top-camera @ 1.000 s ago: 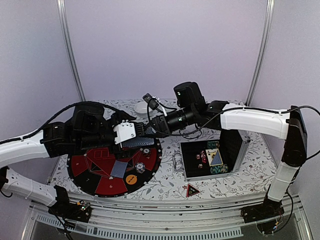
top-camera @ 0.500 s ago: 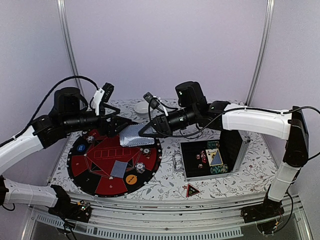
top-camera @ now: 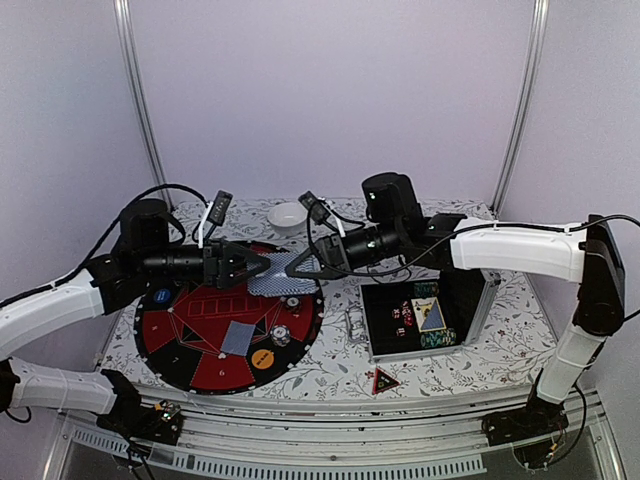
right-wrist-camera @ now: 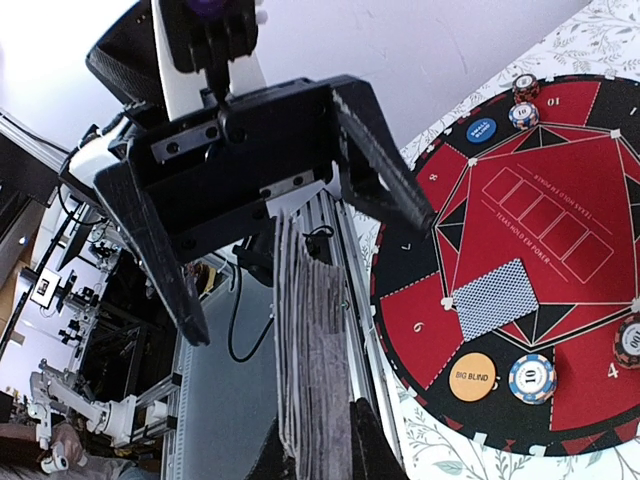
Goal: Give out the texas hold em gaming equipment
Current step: Pass from the right arm to the left
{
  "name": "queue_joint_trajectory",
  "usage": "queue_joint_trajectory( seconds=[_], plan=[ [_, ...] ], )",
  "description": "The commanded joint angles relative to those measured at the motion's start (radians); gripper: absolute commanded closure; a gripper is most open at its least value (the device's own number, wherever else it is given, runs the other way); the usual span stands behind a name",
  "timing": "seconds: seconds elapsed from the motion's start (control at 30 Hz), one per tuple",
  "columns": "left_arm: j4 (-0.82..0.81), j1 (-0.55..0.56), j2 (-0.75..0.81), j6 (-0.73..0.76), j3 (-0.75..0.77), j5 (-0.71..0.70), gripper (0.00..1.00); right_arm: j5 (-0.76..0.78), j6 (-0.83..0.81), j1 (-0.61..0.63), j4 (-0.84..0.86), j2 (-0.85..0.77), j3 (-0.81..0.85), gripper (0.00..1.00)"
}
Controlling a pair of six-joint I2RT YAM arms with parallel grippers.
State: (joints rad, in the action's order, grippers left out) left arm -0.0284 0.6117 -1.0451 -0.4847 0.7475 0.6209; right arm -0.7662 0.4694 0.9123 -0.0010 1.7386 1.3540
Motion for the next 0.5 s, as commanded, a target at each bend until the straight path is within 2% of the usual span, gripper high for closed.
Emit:
queue_joint_trajectory(
  seconds=[0.0,0.2,0.27,0.47],
  plan=[
    [-0.130,-0.006,0.015,-0.081,-0.063,0.085,0.08,-0.016,0.031,-0.017,0.086,-0.037,0.013,0.97],
    [-0.213,-0.007,0.007,-0.117,-0.102,0.095,0.10,-0.022,0.022,-0.019,0.086,-0.041,0.015,0.97],
    [-0.222,-0.006,-0.014,-0.128,-0.101,0.107,0.23,-0.038,0.019,-0.018,0.087,-0.036,0.021,0.97],
    [-0.330,-0.005,-0.060,-0.192,-0.120,0.172,0.53,-0.085,0.001,-0.016,0.113,-0.033,0.025,0.96]
  ],
)
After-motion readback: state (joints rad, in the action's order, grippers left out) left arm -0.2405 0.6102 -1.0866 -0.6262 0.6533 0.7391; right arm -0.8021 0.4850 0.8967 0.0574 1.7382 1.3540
